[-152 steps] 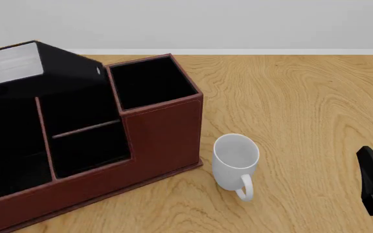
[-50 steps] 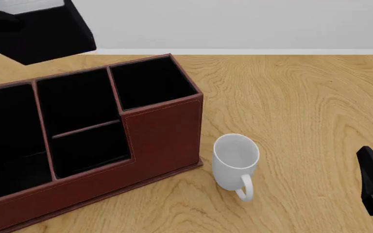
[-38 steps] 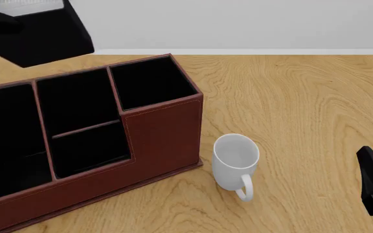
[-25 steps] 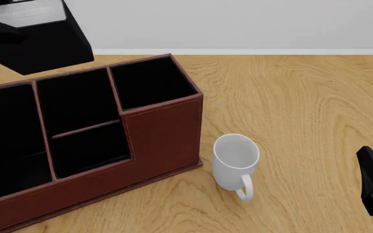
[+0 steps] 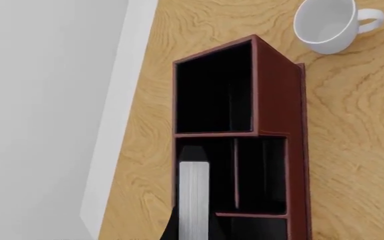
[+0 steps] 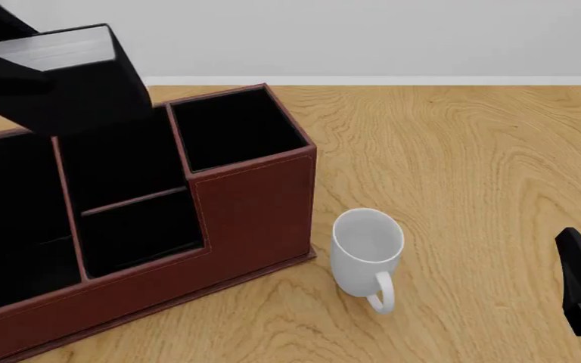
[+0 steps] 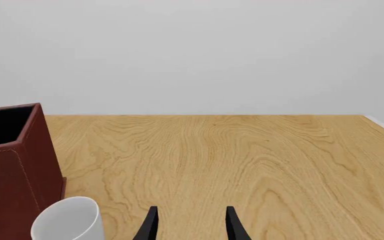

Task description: Pick up the book and place it in the front compartment of the caddy.

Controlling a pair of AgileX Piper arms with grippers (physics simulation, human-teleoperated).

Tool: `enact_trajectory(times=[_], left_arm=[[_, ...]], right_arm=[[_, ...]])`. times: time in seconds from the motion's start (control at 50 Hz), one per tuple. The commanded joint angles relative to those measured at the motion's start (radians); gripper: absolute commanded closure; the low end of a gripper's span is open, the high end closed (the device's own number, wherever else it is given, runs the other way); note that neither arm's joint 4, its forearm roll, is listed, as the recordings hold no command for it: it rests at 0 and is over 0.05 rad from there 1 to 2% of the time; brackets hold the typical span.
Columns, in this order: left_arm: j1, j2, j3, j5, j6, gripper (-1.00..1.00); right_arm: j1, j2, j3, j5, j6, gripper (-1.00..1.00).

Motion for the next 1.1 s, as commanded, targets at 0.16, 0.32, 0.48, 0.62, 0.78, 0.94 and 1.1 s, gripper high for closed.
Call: enact_trajectory(times=[0.16,0.32,0.48,0.62,0.78,0.94,1.1], left_arm=[[-0.002,-0.026,0.061,-0.045,0.009,1.0],[-0.01,-0.028,0.079,-0.056,0.001,1.0],[0.002,-0.032,0.114,-0.073,0.012,1.0],[0.01,-0.033,0.144,-0.09,0.019,1.0],[0.007,-0.037,0.162,-0.103,0.018,1.0],[0.013,-0.049,0.188,-0.109,0.017,1.0],[0.026,-0.05,0.197,-0.12,0.022,1.0]], right_arm=[[0.0,0.0,0.0,0.0,0.0,-1.0],[0.0,0.0,0.0,0.0,0.0,-1.0],[0.0,0.0,0.0,0.0,0.0,-1.0],[0.0,0.0,0.0,0.0,0.0,-1.0],[0.0,0.0,0.0,0.0,0.0,-1.0],[0.0,0.0,0.0,0.0,0.0,-1.0],[0.0,0.0,0.0,0.0,0.001,-1.0]])
